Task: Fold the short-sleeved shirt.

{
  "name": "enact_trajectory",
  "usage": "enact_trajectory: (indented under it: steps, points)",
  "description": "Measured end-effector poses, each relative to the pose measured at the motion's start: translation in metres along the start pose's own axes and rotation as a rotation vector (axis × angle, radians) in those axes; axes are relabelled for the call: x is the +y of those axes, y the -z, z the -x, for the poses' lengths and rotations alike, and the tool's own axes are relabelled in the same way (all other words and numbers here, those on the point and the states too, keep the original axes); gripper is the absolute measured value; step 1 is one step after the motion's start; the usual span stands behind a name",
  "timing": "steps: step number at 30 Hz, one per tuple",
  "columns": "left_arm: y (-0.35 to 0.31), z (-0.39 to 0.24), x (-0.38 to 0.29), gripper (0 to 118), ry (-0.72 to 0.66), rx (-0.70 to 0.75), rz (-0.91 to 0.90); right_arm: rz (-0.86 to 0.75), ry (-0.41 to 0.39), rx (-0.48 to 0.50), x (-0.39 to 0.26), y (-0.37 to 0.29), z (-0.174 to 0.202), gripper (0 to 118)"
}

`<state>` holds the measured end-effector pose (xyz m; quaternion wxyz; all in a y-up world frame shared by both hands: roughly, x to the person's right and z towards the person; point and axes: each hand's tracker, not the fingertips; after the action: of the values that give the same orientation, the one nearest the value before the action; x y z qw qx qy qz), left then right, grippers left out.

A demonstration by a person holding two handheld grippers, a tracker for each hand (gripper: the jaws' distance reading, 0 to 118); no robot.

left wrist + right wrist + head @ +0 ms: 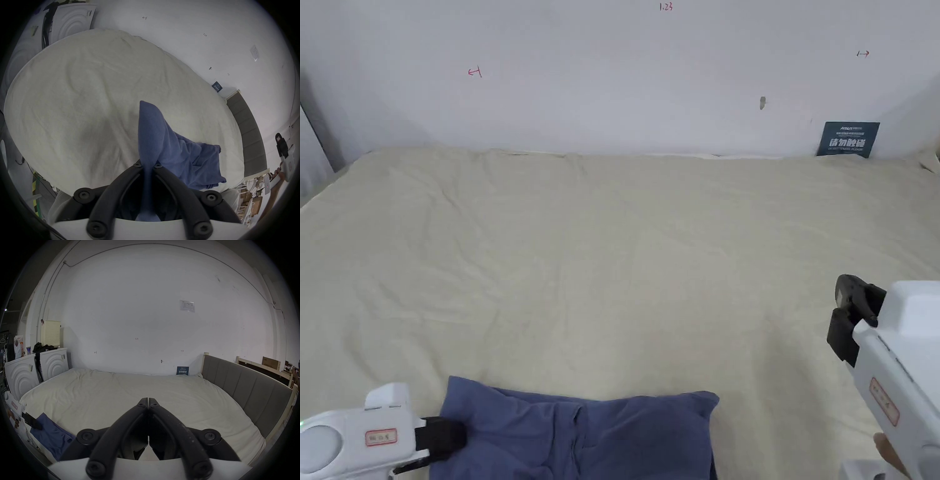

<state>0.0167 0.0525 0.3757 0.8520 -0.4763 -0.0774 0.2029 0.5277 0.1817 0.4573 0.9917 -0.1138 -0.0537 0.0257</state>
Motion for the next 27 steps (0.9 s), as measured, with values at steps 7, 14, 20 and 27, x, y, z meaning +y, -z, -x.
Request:
enact_trajectory:
  steps: [7,14,20,27]
  points:
    - [0.003,-0.105,-0.005,7,0.097,-0.110,0.034,-0.006,0.007,0.009,0.000,-0.003,-0.002,1]
    - [0.062,-0.204,-0.023,7,0.258,-0.157,0.163,-0.001,0.020,-0.012,-0.004,-0.009,-0.017,1]
    - [0.130,-0.264,-0.047,7,0.306,-0.161,0.269,0.008,0.026,-0.044,-0.009,-0.015,-0.032,1]
    - [0.178,-0.285,-0.071,76,0.351,-0.084,0.361,0.020,0.025,-0.077,-0.013,-0.021,-0.047,1]
